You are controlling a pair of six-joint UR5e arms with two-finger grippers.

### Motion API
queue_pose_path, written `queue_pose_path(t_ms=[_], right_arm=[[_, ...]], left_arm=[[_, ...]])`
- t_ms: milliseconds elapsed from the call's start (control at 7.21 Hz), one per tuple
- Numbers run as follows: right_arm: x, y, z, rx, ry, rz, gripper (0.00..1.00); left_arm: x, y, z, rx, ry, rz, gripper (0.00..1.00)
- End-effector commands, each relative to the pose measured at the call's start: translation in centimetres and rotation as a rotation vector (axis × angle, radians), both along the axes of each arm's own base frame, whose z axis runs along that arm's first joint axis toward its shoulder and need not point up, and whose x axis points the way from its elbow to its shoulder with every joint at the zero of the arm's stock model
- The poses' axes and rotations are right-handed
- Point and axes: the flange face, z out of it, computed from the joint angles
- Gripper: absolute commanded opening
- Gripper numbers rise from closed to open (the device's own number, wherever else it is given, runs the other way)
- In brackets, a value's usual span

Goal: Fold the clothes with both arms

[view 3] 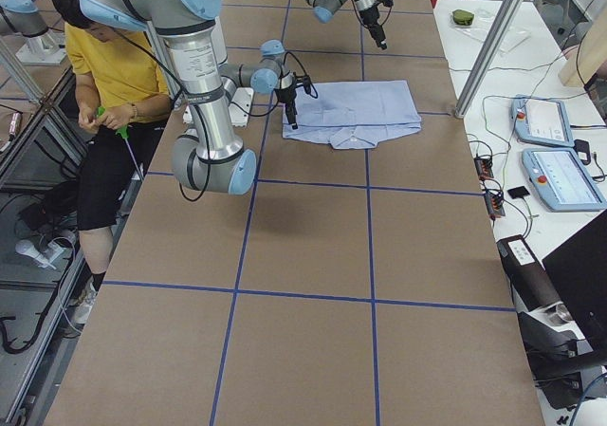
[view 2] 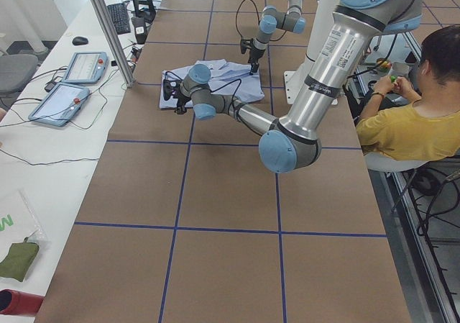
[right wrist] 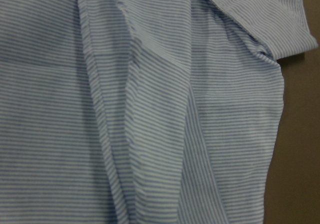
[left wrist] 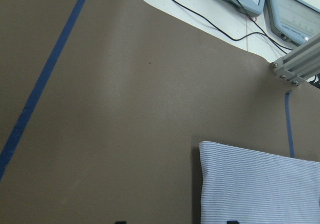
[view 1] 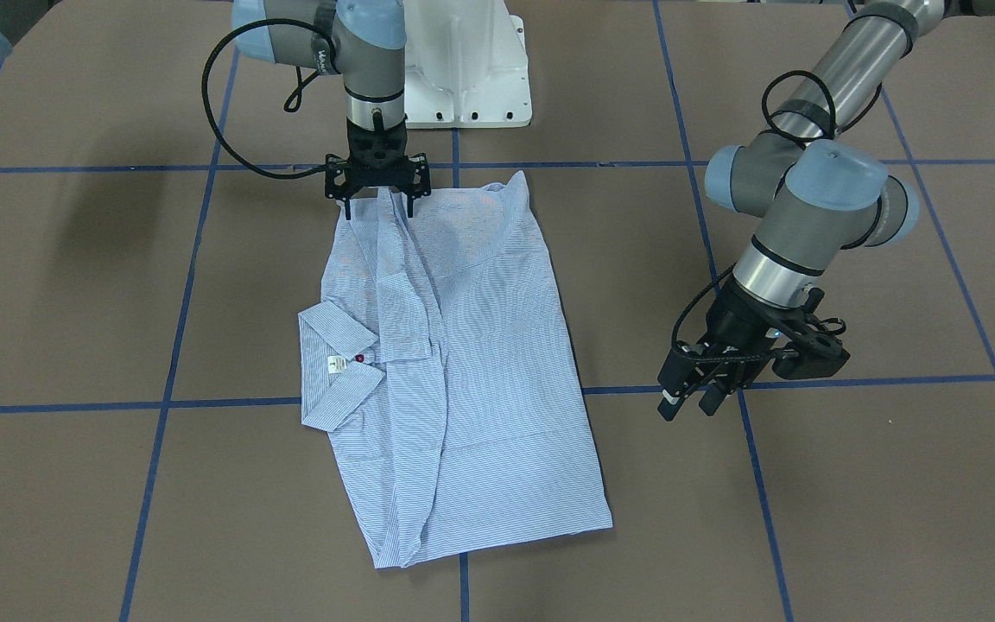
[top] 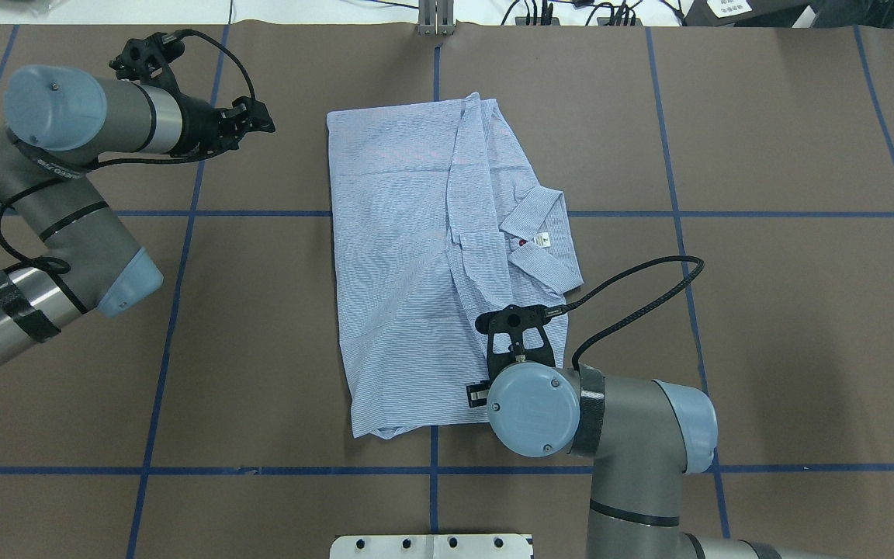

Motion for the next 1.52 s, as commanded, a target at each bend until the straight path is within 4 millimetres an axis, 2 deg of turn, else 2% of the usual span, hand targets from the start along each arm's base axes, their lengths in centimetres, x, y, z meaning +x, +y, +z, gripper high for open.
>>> queue_pose_path(t_ms=[0, 139, 277, 416, 555, 832, 970, 1109, 1248, 1386], right_arm=[[1.6, -1.1, 2.4, 0.023, 0.074, -0.035, 1.0], [4.9, -1.7, 4.1, 0.041, 0.095, -0.051, 1.0], [8.7, -1.1, 6.6, 0.05, 0.123, -0.071, 1.0], [10.8, -0.7, 7.2, 0.05, 0.125, -0.064, 1.0], [11.2, -0.5, 6.9, 0.05, 0.116, -0.049, 1.0], [11.1, -0.5, 6.5, 0.008, 0.087, 0.016, 1.0], [10.7, -1.6, 5.2, 0.014, 0.065, 0.035, 1.0], [8.7, -4.7, 2.7, 0.023, 0.037, 0.068, 1.0], [5.7, -6.7, 1.2, 0.029, 0.041, 0.076, 1.0], [4.5, -7.3, 1.4, 0.029, 0.056, 0.076, 1.0]], left_arm=[[0.1, 0.0, 0.1, -0.003, -0.001, 0.001, 0.73], [0.1, 0.0, 0.1, -0.003, -0.001, 0.001, 0.73], [0.1, 0.0, 0.0, -0.003, 0.001, 0.0, 0.73], [0.2, 0.0, -0.1, -0.002, 0.002, 0.0, 0.73], [0.2, 0.0, -0.1, -0.003, 0.003, 0.0, 0.73], [0.1, 0.0, 0.0, -0.004, 0.001, -0.002, 0.73], [0.1, 0.0, 0.1, -0.004, 0.0, -0.001, 0.73], [0.1, 0.0, 0.3, -0.006, -0.002, -0.001, 0.73], [0.1, 0.0, 0.3, -0.005, -0.001, 0.0, 0.73], [0.0, 0.0, 0.3, -0.003, -0.002, 0.001, 0.73]])
